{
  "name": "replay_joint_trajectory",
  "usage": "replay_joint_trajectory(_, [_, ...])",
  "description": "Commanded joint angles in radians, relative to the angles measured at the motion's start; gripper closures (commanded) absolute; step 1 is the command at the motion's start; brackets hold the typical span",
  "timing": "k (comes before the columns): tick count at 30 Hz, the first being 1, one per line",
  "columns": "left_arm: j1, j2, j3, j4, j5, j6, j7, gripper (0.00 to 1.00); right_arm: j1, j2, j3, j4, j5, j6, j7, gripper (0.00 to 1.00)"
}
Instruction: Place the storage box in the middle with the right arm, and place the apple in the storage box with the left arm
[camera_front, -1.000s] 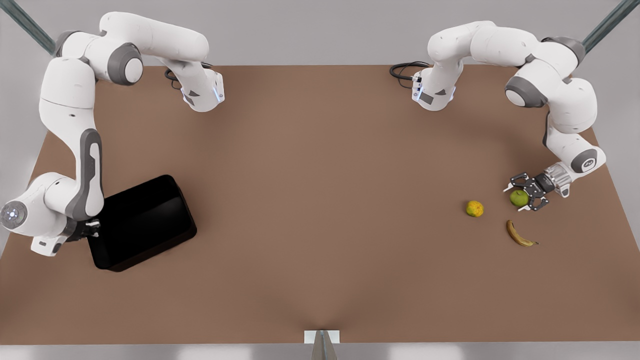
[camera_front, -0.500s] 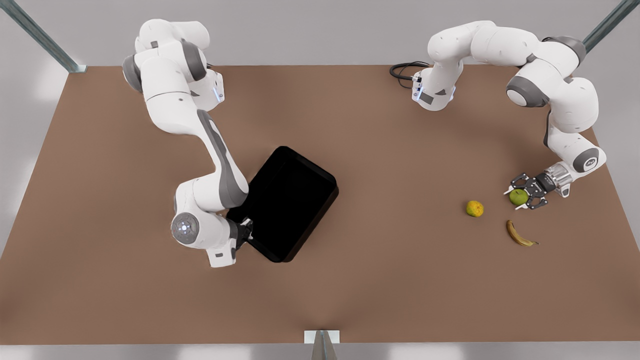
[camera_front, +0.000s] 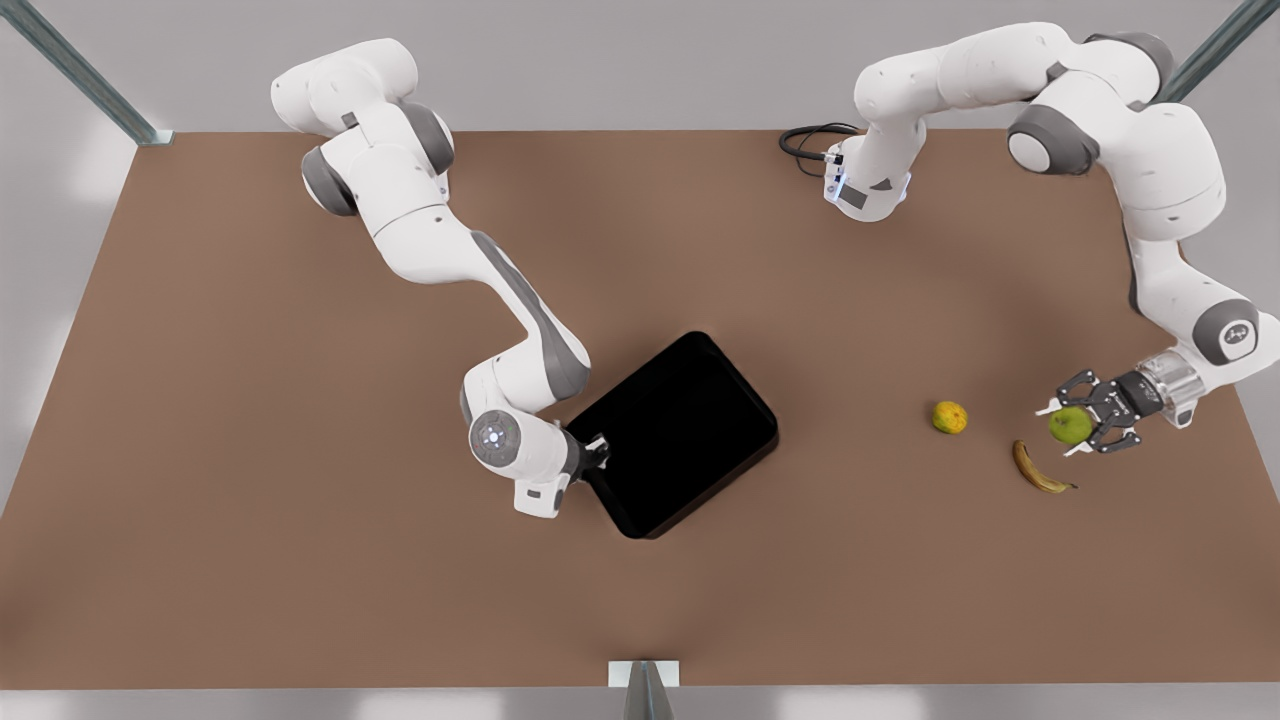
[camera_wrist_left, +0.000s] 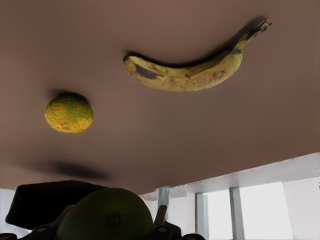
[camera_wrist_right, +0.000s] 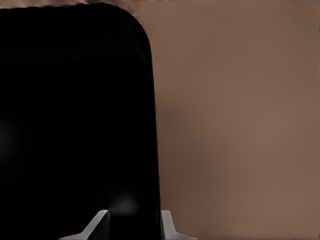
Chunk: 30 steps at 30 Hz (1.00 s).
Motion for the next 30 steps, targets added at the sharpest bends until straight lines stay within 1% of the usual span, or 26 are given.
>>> replay_joint_trajectory(1, [-0.002,-0.020,-0.029,0.005,0.067,0.033,-0.029,0.44,0.001,0.000,0.000,0.000,0.000,0.000,0.000,0.00])
replay_joint_trajectory(3, [-0.018,-0.071,-0.137,0.058,0.163,0.143,-0.215,0.44,0.000,-0.008,-0.002,0.002,0.000,-0.003,0.000,0.00])
replay_joint_trajectory(4, [-0.030,-0.098,-0.227,0.078,0.268,0.228,-0.329,0.44,0.000,-0.011,-0.003,0.003,0.002,-0.008,0.000,0.00])
replay_joint_trajectory(7, [-0.045,-0.114,-0.348,0.078,0.292,0.366,-0.514,0.44,-0.023,-0.054,-0.015,0.003,0.002,-0.054,0.000,0.00])
replay_joint_trajectory(8, [-0.053,-0.117,-0.405,0.078,0.352,0.435,-0.583,0.44,-0.044,-0.111,-0.031,0.002,0.002,-0.107,0.000,0.00])
replay_joint_trajectory(9, [-0.058,-0.118,-0.457,0.080,0.426,0.487,-0.663,0.44,-0.118,-0.206,-0.046,-0.003,0.000,-0.279,0.010,0.00])
replay_joint_trajectory(10, [-0.062,-0.126,-0.484,0.078,0.437,0.506,-0.706,0.44,-0.205,-0.305,-0.090,-0.049,-0.012,-0.480,0.017,0.00])
replay_joint_trajectory(11, [-0.082,-0.147,-0.504,0.077,0.484,0.530,-0.764,0.44,-0.324,-0.381,-0.114,-0.116,-0.064,-0.603,0.015,0.00])
replay_joint_trajectory(12, [-0.100,-0.164,-0.523,0.074,0.532,0.549,-0.830,0.44,-0.365,-0.413,-0.113,-0.116,-0.165,-0.701,0.017,0.00])
replay_joint_trajectory(13, [-0.104,-0.193,-0.563,0.071,0.567,0.549,-0.882,0.44,-0.399,-0.488,-0.113,-0.171,-0.271,-0.753,0.020,0.00])
replay_joint_trajectory(14, [-0.104,-0.198,-0.593,0.072,0.599,0.550,-0.931,0.44,-0.425,-0.551,-0.110,-0.227,-0.327,-0.753,0.020,0.00])
replay_joint_trajectory(15, [-0.131,-0.201,-0.596,0.081,0.651,0.550,-0.996,0.43,-0.463,-0.612,-0.107,-0.256,-0.344,-0.753,0.018,0.00])
replay_joint_trajectory(17, [-0.248,-0.229,-0.595,0.081,0.730,0.550,-1.155,0.43,-0.491,-0.700,-0.107,-0.287,-0.391,-0.750,0.018,0.00])
replay_joint_trajectory(18, [-0.301,-0.230,-0.596,0.084,0.792,0.550,-1.237,0.43,-0.502,-0.727,-0.106,-0.316,-0.402,-0.738,0.018,0.00])
replay_joint_trajectory(19, [-0.334,-0.221,-0.596,0.117,0.805,0.550,-1.295,0.43,-0.503,-0.740,-0.106,-0.327,-0.402,-0.730,0.020,0.00])
replay_joint_trajectory(21, [-0.438,-0.209,-0.596,0.150,0.885,0.570,-1.467,0.43,-0.552,-0.824,-0.086,-0.429,-0.408,-0.689,0.020,0.00])
replay_joint_trajectory(22, [-0.498,-0.201,-0.595,0.152,0.926,0.592,-1.556,0.43,-0.552,-0.829,-0.086,-0.454,-0.408,-0.678,0.020,0.00])
replay_joint_trajectory(25, [-0.620,-0.161,-0.595,0.203,1.016,0.604,-1.763,0.43,-0.552,-0.819,-0.086,-0.457,-0.408,-0.681,0.018,0.00])
replay_joint_trajectory(26, [-0.647,-0.155,-0.592,0.203,1.029,0.607,-1.781,0.39,-0.552,-0.819,-0.086,-0.457,-0.408,-0.681,0.018,0.00])
replay_joint_trajectory(27, [-0.668,-0.138,-0.592,0.204,1.053,0.615,-1.791,0.00,-0.552,-0.816,-0.086,-0.457,-0.408,-0.681,0.018,0.00])
replay_joint_trajectory(29, [-0.719,-0.132,-0.589,0.210,1.070,0.628,-1.804,0.00,-0.552,-0.815,-0.086,-0.457,-0.408,-0.678,0.017,0.00])
replay_joint_trajectory(30, [-0.729,-0.115,-0.590,0.239,1.087,0.628,-1.823,0.00,-0.552,-0.815,-0.086,-0.457,-0.408,-0.678,0.017,0.00])
